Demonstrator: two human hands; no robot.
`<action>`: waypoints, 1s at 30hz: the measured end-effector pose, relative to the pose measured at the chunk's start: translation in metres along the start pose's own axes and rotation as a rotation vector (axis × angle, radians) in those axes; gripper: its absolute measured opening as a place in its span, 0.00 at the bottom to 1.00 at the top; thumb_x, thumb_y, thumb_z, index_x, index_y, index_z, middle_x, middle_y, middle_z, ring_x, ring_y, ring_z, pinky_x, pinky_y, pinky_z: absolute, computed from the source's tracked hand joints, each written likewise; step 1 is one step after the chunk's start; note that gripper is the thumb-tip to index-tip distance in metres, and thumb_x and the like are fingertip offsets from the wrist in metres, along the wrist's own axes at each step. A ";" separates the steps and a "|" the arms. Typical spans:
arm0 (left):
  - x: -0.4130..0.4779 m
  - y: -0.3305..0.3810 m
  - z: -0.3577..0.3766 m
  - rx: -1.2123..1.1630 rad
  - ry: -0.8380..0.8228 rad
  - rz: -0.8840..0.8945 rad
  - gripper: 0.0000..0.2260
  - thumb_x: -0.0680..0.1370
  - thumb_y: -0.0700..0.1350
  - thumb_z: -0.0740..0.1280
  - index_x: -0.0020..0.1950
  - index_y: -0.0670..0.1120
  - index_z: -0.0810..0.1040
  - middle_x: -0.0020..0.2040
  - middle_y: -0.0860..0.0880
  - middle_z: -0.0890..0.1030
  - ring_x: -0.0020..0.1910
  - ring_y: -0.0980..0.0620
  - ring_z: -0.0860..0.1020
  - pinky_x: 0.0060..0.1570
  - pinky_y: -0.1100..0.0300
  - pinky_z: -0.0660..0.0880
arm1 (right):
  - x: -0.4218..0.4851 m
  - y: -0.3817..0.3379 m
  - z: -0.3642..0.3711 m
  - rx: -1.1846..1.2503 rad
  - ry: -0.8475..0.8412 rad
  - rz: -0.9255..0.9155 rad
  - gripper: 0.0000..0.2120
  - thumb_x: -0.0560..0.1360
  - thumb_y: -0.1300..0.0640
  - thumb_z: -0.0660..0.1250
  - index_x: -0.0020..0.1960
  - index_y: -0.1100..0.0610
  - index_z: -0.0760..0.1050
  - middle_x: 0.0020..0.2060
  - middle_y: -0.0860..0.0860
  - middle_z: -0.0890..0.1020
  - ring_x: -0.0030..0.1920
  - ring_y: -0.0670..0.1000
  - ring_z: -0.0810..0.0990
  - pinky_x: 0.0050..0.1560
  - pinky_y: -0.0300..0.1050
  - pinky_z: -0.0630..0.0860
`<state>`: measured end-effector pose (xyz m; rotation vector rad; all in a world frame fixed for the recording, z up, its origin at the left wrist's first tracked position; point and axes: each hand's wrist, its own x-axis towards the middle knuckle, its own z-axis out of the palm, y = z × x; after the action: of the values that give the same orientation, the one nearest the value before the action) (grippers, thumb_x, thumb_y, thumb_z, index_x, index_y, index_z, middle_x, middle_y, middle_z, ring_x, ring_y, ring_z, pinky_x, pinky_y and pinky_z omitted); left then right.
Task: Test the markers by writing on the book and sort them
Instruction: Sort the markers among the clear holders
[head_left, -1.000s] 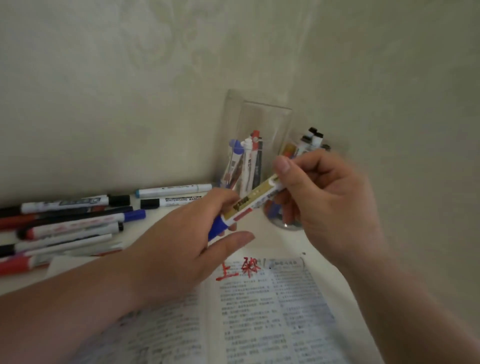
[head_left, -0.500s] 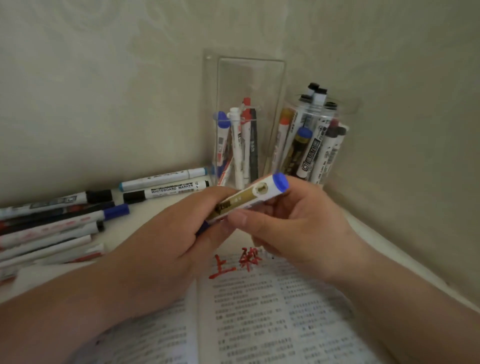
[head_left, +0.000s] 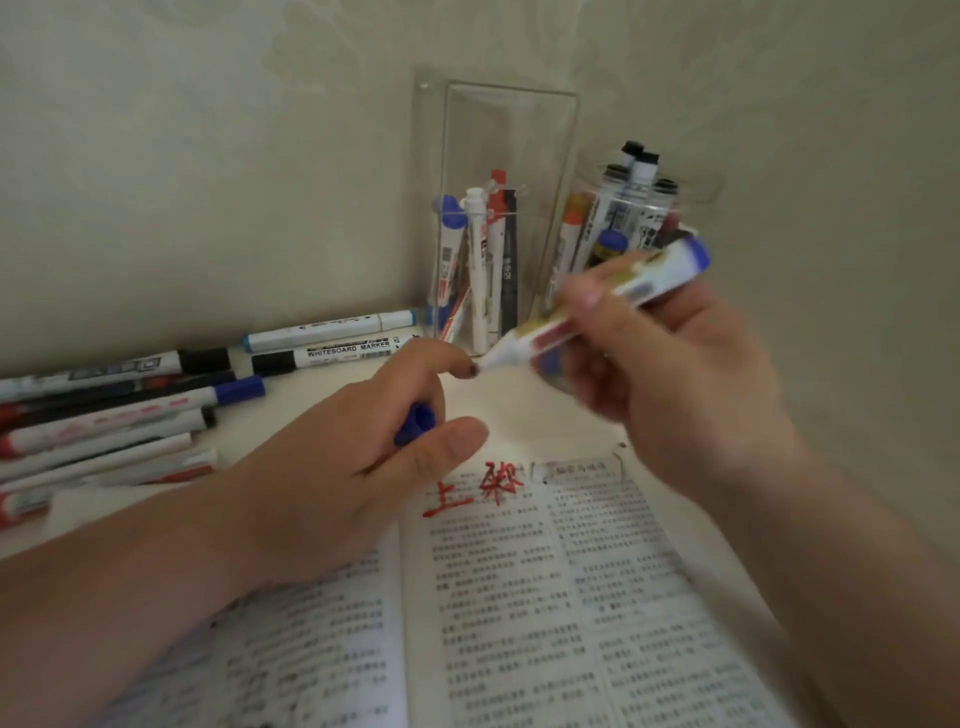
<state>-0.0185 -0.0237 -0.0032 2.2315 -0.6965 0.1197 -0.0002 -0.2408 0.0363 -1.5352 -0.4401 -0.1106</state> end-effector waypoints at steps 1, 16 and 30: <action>-0.001 -0.001 -0.001 -0.010 -0.019 -0.039 0.14 0.78 0.66 0.57 0.62 0.69 0.62 0.49 0.61 0.75 0.43 0.57 0.77 0.41 0.65 0.72 | 0.005 -0.002 -0.009 0.030 0.075 0.007 0.06 0.72 0.53 0.74 0.38 0.52 0.80 0.28 0.52 0.79 0.26 0.50 0.73 0.27 0.39 0.69; 0.008 -0.016 0.002 0.203 -0.008 0.009 0.12 0.78 0.53 0.68 0.57 0.66 0.69 0.50 0.71 0.78 0.56 0.71 0.74 0.52 0.75 0.71 | -0.009 0.034 -0.035 -0.163 -0.120 0.368 0.06 0.67 0.68 0.77 0.39 0.63 0.80 0.28 0.60 0.75 0.27 0.54 0.75 0.27 0.45 0.80; 0.012 -0.023 0.002 0.388 -0.043 0.104 0.13 0.77 0.61 0.66 0.59 0.60 0.80 0.46 0.67 0.74 0.50 0.65 0.73 0.44 0.71 0.67 | -0.013 0.034 -0.030 -0.329 -0.176 0.336 0.09 0.72 0.63 0.75 0.37 0.63 0.77 0.24 0.54 0.74 0.24 0.51 0.73 0.25 0.43 0.72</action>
<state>0.0034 -0.0181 -0.0162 2.5708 -0.8733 0.2792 0.0060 -0.2715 0.0007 -1.9312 -0.3057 0.2253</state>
